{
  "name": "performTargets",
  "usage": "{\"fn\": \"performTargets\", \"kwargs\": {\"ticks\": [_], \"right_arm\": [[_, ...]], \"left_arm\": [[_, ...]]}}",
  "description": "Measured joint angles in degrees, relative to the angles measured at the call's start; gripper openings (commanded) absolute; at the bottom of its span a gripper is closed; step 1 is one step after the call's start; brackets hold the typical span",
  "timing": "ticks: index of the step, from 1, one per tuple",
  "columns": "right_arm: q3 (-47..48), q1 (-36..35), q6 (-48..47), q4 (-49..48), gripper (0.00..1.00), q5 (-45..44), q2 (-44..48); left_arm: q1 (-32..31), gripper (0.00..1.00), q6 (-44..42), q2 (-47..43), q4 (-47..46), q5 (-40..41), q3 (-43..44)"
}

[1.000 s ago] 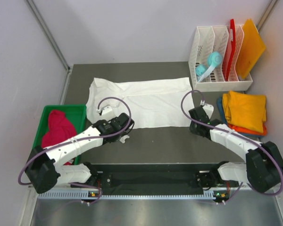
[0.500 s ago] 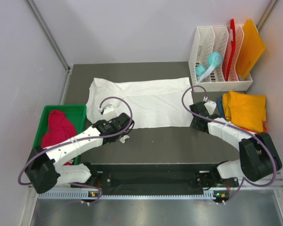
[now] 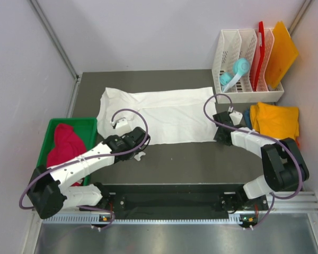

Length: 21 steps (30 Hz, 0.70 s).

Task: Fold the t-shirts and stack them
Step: Fold the tshirt

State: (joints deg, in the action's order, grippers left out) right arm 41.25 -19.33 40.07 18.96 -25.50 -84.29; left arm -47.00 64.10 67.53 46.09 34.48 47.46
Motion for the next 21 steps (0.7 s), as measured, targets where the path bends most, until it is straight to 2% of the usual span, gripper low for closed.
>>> {"fn": "performTargets", "kwargs": {"ticks": [2, 5, 11, 12, 21], "right_arm": [[0.11, 0.04, 0.02, -0.37, 0.36, 0.22, -0.42], [0.11, 0.07, 0.0, -0.55, 0.29, 0.5, -0.55], [0.11, 0.13, 0.24, -1.01, 0.09, 1.73, -0.57], [0.11, 0.13, 0.35, -1.03, 0.01, 1.9, -0.57], [-0.26, 0.52, 0.35, 0.94, 0.0, 2.05, 1.75]], "left_arm": [[0.0, 0.0, 0.0, -0.33, 0.02, -0.15, -0.04], [0.0, 0.0, 0.02, -1.2, 0.0, -0.13, -0.26], [0.0, 0.0, 0.02, -2.12, -0.02, -0.17, -1.09], [0.0, 0.0, 0.02, -2.12, 0.0, -0.2, -1.11], [0.0, 0.0, 0.13, -2.14, 0.33, -0.13, -1.11]]}}
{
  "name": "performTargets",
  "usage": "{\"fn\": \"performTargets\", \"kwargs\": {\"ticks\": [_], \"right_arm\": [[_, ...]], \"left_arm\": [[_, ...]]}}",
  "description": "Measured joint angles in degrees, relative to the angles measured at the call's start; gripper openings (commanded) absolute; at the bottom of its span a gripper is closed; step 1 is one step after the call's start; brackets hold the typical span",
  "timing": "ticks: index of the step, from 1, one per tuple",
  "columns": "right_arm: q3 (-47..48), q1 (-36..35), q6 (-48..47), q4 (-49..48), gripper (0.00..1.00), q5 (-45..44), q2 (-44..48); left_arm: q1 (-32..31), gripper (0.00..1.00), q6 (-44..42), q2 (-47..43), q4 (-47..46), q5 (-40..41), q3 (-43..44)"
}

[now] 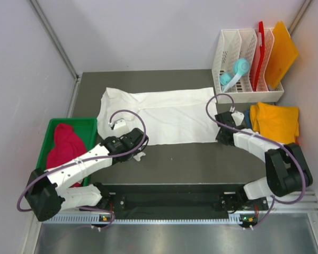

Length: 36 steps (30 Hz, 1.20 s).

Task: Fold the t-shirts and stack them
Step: Fold the tshirt

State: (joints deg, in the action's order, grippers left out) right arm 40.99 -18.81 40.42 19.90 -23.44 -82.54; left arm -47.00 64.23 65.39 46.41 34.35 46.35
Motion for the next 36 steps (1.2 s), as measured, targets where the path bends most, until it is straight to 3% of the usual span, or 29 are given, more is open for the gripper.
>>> {"fn": "performTargets", "kwargs": {"ticks": [12, 21, 36], "right_arm": [[-0.9, 0.2, -4.31, 7.41, 0.0, -3.23, 20.68], [-4.7, 0.2, -3.72, 12.07, 0.0, -2.16, 24.65], [-4.68, 0.2, -0.61, 17.44, 0.0, -2.21, 27.93]], "left_arm": [[0.0, 0.0, 0.85, -7.19, 7.43, 7.5, 4.98], [0.0, 0.0, 5.99, -8.94, 14.38, 7.48, 4.55], [0.39, 0.0, 12.72, -13.14, 25.46, 15.04, 6.91]]}}
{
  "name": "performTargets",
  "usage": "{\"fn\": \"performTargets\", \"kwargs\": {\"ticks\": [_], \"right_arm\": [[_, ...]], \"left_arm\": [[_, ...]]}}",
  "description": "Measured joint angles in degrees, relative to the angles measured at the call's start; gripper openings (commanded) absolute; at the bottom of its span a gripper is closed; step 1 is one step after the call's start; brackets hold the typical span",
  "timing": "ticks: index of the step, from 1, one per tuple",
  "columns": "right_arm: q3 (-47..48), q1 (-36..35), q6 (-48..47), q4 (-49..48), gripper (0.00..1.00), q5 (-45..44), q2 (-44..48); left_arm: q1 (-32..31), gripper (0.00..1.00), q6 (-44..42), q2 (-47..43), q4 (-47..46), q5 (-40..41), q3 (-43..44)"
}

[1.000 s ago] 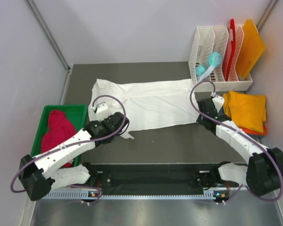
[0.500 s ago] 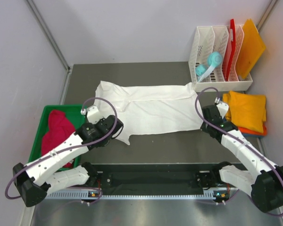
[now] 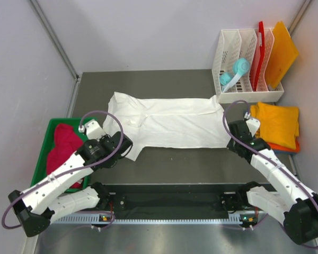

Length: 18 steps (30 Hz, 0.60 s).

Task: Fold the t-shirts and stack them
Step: Fold the tshirt

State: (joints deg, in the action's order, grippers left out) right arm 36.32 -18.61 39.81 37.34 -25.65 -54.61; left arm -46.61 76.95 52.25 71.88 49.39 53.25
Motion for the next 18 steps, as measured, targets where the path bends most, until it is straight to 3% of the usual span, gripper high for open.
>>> {"fn": "performTargets", "kwargs": {"ticks": [18], "right_arm": [[1.27, 0.0, 3.1, 6.43, 0.0, 2.8, 5.25]], "left_arm": [[0.0, 0.0, 1.53, -4.76, 3.32, 0.13, 1.46]]}}
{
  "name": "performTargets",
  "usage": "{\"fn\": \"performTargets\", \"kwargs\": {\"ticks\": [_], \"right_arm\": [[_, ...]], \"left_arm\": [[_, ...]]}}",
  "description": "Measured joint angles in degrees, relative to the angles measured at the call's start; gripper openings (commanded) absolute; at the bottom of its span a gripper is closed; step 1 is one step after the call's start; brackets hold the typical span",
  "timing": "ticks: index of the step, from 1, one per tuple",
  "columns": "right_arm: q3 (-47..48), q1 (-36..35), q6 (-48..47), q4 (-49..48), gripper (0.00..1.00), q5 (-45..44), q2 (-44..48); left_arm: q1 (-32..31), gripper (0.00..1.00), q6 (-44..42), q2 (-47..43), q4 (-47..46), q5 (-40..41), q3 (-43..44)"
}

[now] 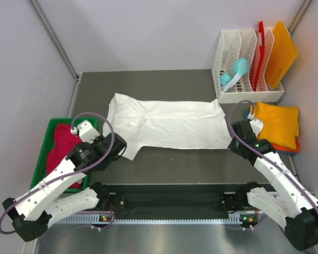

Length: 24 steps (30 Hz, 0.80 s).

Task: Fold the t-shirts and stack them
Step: Fold the tshirt

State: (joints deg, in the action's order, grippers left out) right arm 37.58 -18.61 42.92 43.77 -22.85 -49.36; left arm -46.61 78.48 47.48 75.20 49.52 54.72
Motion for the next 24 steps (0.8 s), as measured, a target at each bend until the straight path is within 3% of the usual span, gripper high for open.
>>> {"fn": "performTargets", "kwargs": {"ticks": [8, 18, 24], "right_arm": [[6.95, 0.04, -3.48, -2.91, 0.0, -1.09, -5.92], [8.72, 3.91, -6.32, -8.41, 0.0, -1.68, -14.82], [10.78, 6.84, -7.85, -10.88, 0.0, -1.66, -18.84]], "left_arm": [[1.16, 0.0, -8.68, 5.49, -6.34, 3.37, 3.06], [20.24, 0.0, -27.15, 9.97, -24.81, -4.2, 2.78], [23.8, 0.0, -34.12, 16.92, -32.72, -7.34, 3.63]]}}
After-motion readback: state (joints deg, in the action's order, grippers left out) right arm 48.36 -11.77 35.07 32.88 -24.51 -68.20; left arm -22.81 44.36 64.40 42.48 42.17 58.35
